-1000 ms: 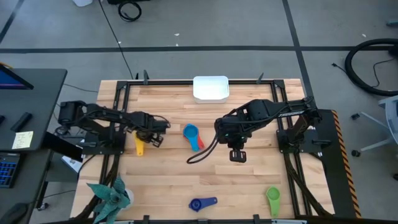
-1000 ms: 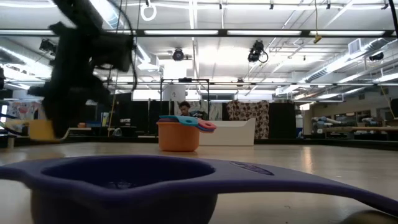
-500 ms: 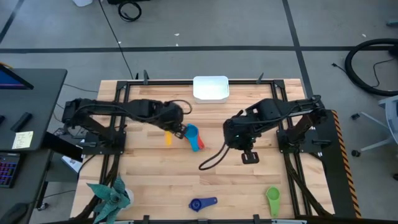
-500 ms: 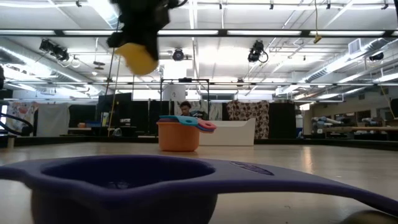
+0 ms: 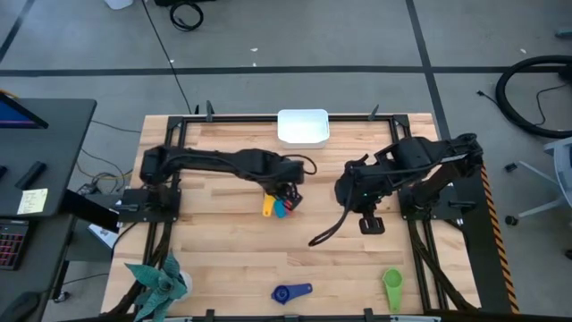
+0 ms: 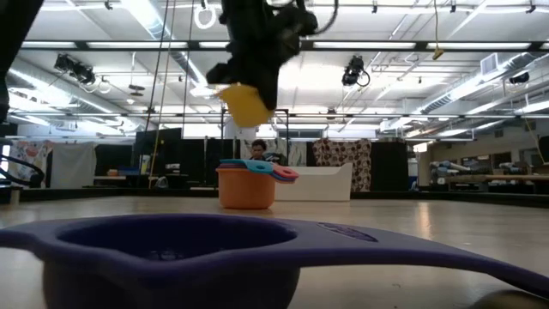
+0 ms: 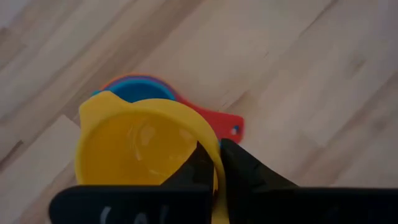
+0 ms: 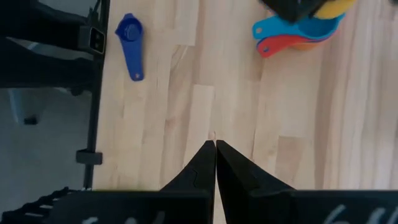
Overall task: Nest measuring cups in basket
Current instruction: Stack the yellow measuring cup on the light blue measuring cup
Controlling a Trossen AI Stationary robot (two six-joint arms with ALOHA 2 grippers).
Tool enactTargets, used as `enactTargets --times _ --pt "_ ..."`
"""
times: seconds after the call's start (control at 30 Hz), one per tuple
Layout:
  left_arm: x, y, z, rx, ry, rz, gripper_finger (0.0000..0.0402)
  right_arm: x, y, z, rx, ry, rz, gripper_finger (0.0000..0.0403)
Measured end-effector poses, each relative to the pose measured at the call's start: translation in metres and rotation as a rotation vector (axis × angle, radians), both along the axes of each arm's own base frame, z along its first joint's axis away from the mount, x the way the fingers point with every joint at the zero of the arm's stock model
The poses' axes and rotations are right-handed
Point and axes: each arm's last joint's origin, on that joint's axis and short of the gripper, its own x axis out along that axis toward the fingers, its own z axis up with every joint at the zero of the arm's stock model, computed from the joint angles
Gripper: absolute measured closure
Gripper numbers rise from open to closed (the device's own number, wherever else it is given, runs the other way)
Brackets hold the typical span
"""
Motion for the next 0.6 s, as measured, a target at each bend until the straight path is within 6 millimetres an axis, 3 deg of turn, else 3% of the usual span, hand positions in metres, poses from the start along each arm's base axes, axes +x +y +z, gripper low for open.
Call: enactTargets --times 0.17,0.6 --pt "0.007 0.007 -0.024 -0.013 0.089 0.006 0.0385 -0.002 0.005 0.0 0.013 0.005 -0.003 0.0385" --pt "0.017 0.031 -0.062 -0.092 0.189 -0.027 0.0386 -0.005 0.012 0.0 0.018 0.007 0.019 0.0385"
